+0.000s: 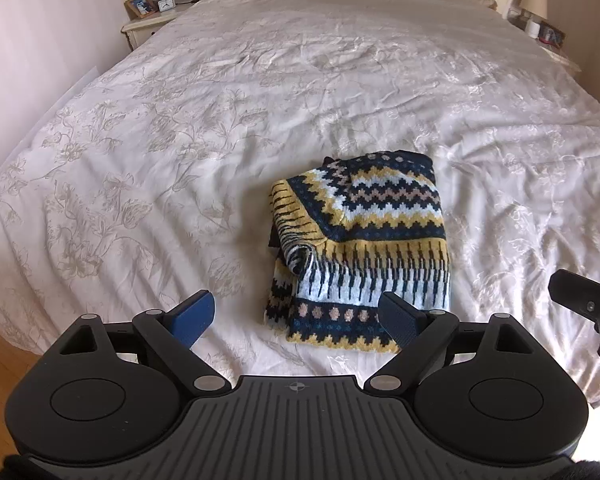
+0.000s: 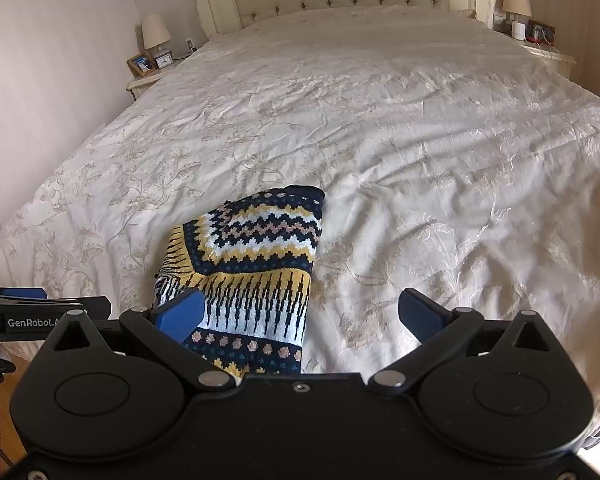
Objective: Fold small clothes
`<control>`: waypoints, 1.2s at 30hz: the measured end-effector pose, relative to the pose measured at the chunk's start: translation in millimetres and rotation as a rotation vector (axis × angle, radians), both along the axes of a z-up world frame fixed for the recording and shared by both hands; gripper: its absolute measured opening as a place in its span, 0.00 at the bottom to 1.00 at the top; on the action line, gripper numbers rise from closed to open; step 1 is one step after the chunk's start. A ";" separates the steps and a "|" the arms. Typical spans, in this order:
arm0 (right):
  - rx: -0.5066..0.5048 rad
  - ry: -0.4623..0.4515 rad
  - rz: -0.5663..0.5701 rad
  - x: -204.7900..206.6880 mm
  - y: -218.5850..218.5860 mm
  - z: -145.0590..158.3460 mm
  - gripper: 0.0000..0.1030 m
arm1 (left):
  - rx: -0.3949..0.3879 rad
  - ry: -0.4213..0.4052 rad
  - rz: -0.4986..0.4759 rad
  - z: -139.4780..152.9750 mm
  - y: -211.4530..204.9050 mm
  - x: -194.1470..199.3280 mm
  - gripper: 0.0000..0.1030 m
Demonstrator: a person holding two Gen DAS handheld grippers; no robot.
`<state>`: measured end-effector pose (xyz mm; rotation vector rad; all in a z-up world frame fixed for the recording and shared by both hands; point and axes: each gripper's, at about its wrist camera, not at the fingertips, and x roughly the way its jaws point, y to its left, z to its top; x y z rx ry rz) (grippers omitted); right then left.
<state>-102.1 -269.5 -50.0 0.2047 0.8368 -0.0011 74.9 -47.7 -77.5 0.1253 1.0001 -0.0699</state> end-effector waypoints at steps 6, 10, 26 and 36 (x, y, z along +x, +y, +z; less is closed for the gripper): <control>0.005 0.003 -0.004 0.0 0.4 -1.4 1.00 | 0.003 0.021 0.011 -3.7 1.2 1.2 0.85; 0.005 0.003 -0.001 0.9 2.1 -2.2 1.00 | -0.007 0.027 0.022 -5.0 4.2 2.7 0.81; -0.006 0.001 0.008 7.9 13.7 -0.1 1.00 | -0.023 0.053 0.059 -9.5 17.1 7.5 0.81; -0.005 0.008 0.004 9.8 14.5 -1.2 1.00 | -0.028 0.058 0.024 -12.3 13.5 9.1 0.80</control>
